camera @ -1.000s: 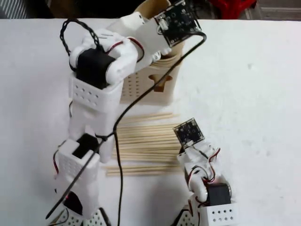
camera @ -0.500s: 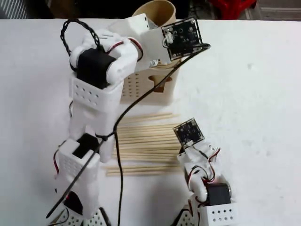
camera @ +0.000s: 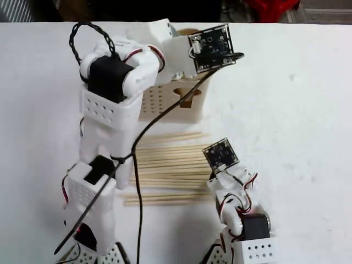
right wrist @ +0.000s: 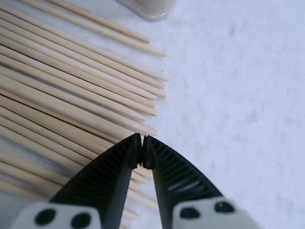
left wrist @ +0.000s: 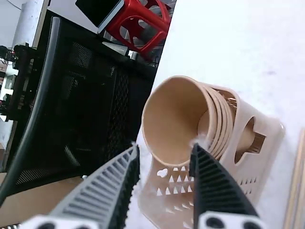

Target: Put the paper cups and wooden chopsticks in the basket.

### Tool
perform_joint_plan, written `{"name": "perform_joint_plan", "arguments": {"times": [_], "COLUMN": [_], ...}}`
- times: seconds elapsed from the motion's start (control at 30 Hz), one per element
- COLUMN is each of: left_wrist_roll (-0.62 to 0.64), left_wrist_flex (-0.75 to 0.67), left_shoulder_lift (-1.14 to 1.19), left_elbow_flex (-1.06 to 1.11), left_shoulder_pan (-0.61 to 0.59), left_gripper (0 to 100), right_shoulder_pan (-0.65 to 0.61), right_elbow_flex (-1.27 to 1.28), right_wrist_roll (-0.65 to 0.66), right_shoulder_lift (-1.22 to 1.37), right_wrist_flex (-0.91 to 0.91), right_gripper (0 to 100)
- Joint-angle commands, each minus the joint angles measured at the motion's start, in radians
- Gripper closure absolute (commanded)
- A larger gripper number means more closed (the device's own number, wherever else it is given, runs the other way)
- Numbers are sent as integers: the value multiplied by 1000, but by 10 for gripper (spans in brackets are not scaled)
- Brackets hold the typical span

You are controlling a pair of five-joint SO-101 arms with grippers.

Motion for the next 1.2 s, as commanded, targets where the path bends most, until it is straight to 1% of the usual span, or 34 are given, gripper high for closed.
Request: {"name": "perform_joint_plan", "arguments": {"times": [0.0, 0.13, 0.17, 0.2, 0.37, 0.47, 0.53, 0.63, 0.73, 0.87, 1.0, 1.1, 1.17], "left_wrist_roll": [173, 575, 644, 677, 695, 697, 720, 726, 726, 727, 730, 735, 784], "left_wrist_flex": [-52, -189, -206, -213, -204, -206, -209, -196, -163, -112, -37, 20, 15], "left_shoulder_lift": [-2, 62, 96, 134, 338, 409, 427, 414, 371, 209, 38, -41, -79], "left_elbow_flex": [-8, -6, -6, -6, -17, -17, -18, -83, -222, -209, -206, -189, -98], "left_shoulder_pan": [-5, -18, -25, -28, -36, -25, -31, -47, -58, -59, -124, -237, -357], "left_gripper": [839, 849, 849, 849, 849, 849, 849, 849, 849, 849, 849, 849, 849], "right_shoulder_pan": [-10, -10, -8, -7, -5, -5, -5, -5, -8, -4, -4, 5, 44], "right_elbow_flex": [-6, -6, -6, -5, -5, -5, -5, -5, -5, -8, -9, -11, -25], "right_wrist_roll": [11, 11, 11, 11, 11, 11, 11, 11, 11, 11, 11, 11, 11], "right_shoulder_lift": [-4, -4, -4, -4, -4, -4, -4, -4, -4, -4, -4, -4, -4], "right_wrist_flex": [-24, -24, -24, -24, -24, -24, -24, -24, -24, -24, -25, -39, -39], "right_gripper": [981, 981, 981, 981, 981, 981, 981, 981, 981, 981, 981, 981, 981]}}
